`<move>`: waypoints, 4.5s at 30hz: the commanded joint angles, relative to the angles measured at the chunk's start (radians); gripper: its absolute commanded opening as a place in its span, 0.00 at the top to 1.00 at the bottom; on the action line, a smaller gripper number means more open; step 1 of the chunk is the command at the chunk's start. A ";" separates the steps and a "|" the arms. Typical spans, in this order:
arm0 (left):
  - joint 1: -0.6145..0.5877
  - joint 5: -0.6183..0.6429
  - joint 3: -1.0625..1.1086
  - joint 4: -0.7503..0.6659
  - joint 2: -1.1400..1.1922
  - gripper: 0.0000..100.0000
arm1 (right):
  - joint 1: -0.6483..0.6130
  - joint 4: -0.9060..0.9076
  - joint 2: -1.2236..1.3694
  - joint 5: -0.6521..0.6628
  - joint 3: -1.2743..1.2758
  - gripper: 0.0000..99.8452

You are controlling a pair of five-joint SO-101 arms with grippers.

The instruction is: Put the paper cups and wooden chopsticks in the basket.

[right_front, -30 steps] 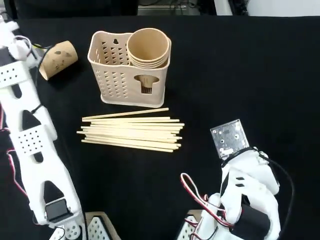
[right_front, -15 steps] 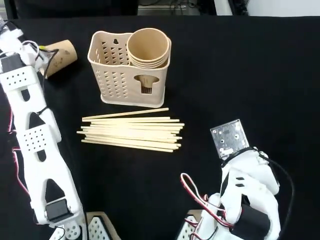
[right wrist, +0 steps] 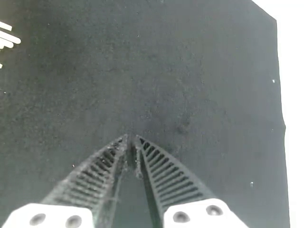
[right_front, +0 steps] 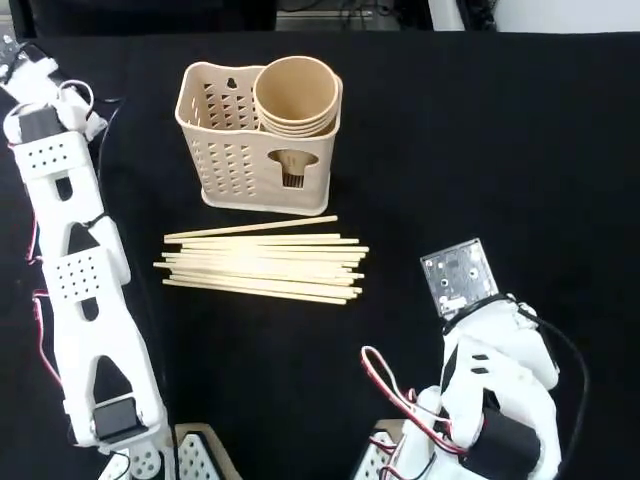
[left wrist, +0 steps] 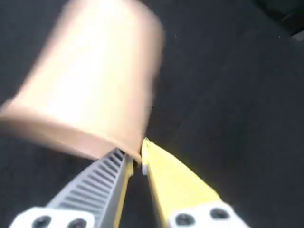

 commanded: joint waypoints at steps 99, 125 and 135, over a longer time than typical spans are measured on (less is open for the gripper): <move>0.581 -1.656 1.012 0.233 -1.295 0.97 | 0.005 -0.092 -0.021 -0.115 -0.047 0.99; 0.633 -1.649 0.986 0.284 -1.293 0.97 | -0.565 -0.951 0.386 -0.799 -0.294 0.99; 0.633 -1.648 0.986 0.284 -1.287 0.97 | -0.779 -1.082 0.639 -0.865 -0.257 0.99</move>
